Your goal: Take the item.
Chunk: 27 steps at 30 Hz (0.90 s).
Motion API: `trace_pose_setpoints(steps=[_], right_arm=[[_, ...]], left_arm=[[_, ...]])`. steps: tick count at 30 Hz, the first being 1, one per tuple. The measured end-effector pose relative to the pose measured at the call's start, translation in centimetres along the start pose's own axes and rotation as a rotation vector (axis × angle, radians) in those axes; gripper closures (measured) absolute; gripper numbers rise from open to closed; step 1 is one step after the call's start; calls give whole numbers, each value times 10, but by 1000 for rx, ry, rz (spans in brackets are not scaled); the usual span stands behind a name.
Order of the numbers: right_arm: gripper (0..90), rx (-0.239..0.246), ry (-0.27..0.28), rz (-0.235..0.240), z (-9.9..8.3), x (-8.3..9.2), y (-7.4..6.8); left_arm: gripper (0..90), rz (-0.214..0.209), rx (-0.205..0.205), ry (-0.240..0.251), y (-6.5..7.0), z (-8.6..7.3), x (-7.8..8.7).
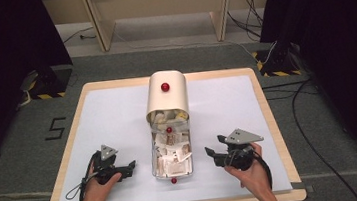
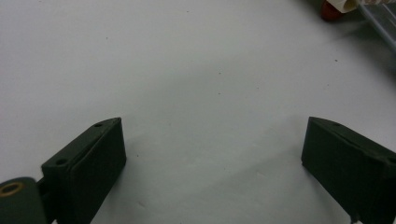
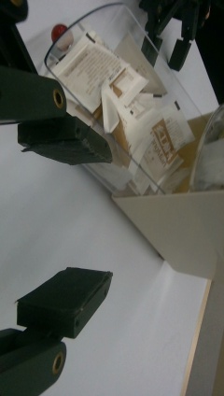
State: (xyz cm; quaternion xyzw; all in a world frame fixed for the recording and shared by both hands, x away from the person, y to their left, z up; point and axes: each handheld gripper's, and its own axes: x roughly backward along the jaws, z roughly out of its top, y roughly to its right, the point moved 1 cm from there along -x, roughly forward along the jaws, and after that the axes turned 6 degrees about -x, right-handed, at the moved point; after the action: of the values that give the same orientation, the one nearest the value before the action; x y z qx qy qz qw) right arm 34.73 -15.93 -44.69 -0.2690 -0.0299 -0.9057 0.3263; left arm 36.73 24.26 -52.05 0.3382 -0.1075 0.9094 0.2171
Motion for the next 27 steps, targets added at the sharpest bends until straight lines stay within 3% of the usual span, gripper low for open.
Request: trace_pose_setpoints(steps=[10,17,27], right_arm=[[367,65,9,69,7,-2,-29],[375,125,-12,103,10,-13,-50],[390,203,-47,107,11,-29,-67]], left_arm=[[56,0,2,3,0,0,0],[56,0,2,2,0,0,0],[56,0,2,3,0,0,0]])
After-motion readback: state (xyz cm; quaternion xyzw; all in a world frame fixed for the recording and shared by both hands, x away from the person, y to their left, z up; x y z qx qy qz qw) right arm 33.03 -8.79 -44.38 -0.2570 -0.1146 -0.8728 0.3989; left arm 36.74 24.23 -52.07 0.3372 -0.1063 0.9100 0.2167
